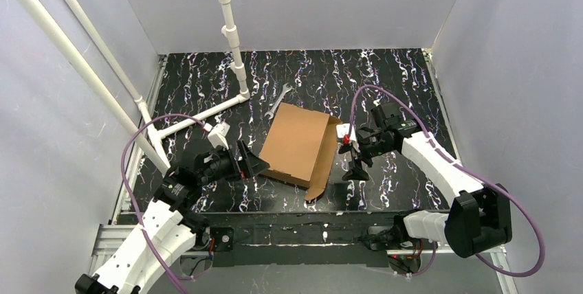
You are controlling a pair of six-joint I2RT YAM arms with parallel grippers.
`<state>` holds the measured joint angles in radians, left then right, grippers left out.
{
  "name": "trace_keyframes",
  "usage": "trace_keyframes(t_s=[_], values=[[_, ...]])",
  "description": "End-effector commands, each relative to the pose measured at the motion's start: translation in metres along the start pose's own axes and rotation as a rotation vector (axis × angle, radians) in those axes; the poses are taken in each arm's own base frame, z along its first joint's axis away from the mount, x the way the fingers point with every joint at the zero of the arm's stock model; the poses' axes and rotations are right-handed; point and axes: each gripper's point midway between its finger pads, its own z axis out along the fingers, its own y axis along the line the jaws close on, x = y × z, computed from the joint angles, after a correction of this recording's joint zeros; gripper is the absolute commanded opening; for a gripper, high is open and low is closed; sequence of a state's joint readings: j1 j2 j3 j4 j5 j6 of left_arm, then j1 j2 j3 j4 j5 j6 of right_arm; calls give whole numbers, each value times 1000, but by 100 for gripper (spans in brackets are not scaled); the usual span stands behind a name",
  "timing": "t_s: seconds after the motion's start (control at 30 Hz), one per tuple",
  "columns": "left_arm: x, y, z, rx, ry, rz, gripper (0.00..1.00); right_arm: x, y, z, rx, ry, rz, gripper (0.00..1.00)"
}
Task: Fold the paper box
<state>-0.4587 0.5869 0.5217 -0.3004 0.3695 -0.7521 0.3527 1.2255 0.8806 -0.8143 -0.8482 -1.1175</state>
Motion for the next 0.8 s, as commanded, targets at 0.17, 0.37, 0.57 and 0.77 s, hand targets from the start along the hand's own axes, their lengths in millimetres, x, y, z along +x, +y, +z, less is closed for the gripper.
trace_keyframes(t_s=[0.17,0.37,0.57,0.77], values=[[26,-20,-2,-18,118,149,98,-13,18,-13,-70,-1,-45,98],[58,-34,4,-41,175,196,98,-15,27,-15,-86,-21,-63,98],[90,-37,10,-102,190,110,90,-15,34,-9,-93,-67,-85,98],[116,-24,26,-200,123,-38,80,-8,30,-4,-70,-64,-117,98]])
